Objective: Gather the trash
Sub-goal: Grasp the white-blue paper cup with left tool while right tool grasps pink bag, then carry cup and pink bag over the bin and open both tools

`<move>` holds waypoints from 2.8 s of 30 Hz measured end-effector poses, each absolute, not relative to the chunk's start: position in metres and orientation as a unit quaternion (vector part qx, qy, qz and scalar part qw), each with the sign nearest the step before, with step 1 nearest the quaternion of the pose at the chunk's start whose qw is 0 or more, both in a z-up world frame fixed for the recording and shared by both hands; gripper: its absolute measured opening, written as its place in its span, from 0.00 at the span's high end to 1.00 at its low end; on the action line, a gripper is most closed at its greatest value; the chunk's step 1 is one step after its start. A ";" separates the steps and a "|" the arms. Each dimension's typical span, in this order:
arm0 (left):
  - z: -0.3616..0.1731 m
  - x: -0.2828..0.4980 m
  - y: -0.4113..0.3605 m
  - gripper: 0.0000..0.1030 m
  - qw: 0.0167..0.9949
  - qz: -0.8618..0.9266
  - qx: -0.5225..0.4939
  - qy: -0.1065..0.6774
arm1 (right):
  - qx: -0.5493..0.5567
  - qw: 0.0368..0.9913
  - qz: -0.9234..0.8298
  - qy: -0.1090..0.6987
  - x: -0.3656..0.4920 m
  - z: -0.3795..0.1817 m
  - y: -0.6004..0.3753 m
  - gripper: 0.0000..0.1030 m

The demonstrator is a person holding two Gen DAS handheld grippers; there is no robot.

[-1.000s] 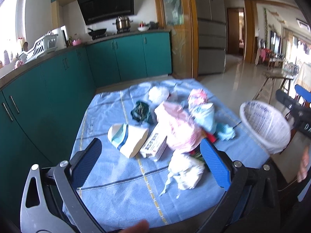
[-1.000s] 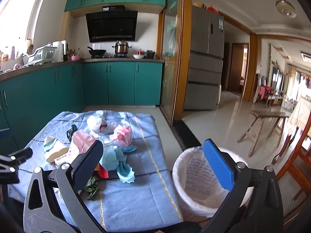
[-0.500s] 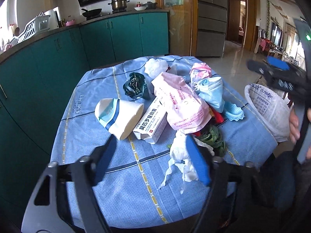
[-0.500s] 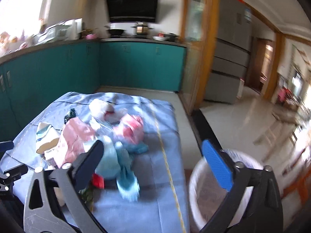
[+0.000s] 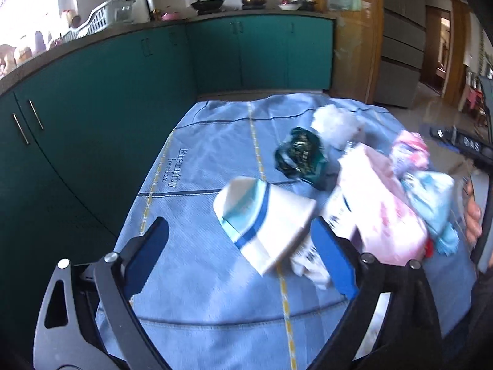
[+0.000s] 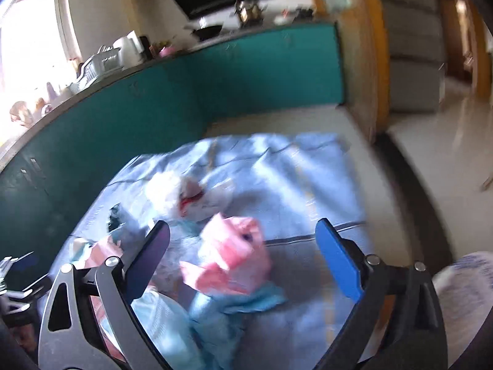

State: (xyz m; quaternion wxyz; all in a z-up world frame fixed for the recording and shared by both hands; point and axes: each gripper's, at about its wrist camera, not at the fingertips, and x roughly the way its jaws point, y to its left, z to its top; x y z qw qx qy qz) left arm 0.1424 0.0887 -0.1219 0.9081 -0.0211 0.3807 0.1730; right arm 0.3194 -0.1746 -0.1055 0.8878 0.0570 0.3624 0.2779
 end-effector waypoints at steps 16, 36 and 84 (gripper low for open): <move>-0.163 0.195 0.132 0.52 0.873 0.125 -0.182 0.434 | 0.005 0.871 0.295 0.392 0.301 -0.123 -0.151 0.52; -0.038 0.131 0.033 0.62 0.957 0.008 -0.132 0.259 | 0.061 0.947 0.071 0.308 0.255 -0.086 -0.342 0.52; -0.064 0.120 -0.117 0.10 0.957 0.031 0.087 0.275 | 0.007 0.983 -0.067 0.168 0.204 -0.076 -0.306 0.03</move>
